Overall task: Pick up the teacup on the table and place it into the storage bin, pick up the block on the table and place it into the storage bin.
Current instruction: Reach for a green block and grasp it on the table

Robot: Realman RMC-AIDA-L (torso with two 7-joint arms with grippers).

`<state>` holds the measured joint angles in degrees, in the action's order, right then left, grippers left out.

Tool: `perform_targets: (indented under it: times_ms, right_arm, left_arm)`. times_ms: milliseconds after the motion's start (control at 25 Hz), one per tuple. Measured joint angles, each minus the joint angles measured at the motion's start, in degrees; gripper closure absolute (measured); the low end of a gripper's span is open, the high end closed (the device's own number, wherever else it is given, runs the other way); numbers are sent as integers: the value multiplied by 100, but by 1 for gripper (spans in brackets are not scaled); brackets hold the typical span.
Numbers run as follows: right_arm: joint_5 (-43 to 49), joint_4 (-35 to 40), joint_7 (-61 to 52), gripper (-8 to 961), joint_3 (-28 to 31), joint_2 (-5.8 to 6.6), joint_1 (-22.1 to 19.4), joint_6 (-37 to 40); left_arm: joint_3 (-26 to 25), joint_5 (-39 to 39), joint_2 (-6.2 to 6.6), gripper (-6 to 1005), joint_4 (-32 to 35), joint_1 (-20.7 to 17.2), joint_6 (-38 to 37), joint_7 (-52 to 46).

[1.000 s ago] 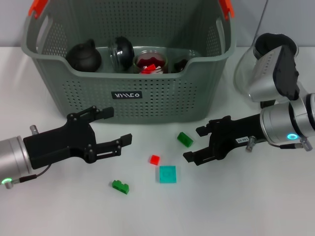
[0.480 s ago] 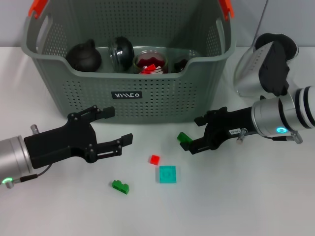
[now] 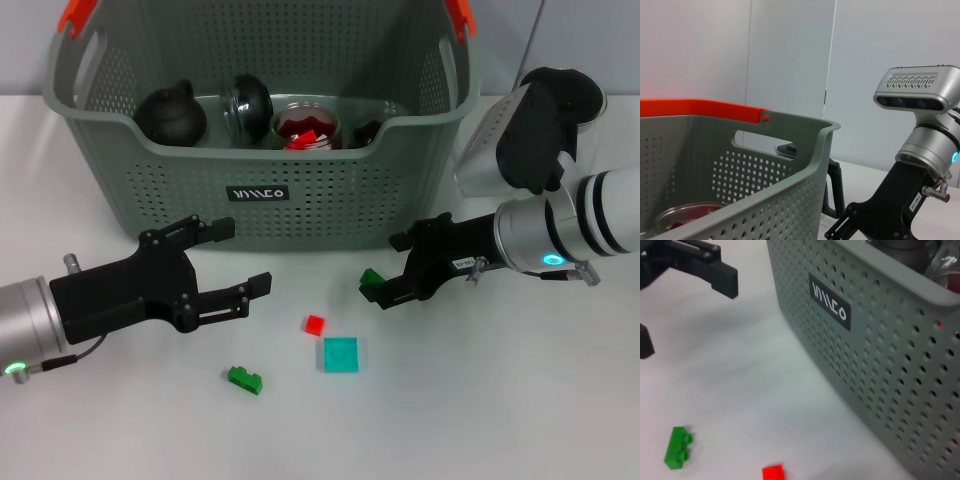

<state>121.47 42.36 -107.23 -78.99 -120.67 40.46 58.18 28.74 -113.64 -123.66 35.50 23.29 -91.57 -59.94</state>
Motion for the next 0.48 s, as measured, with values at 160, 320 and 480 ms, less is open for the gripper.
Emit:
perform_targets:
  times_ms: [160,320,480]
  right_arm:
    - [20,-3,-96,66,-214,8,6,-154]
    - [23,-3,-147,73,-371,8,18,-278]
    - [24,-3,-158,80,-409,8,38,-319]
  left_arm:
    - [0,0,-4,159,0,0,-7,0]
    - [0,0,-8,159,0,0,-10,0]
    - [0,0,-8,159,0,0,-10,0]
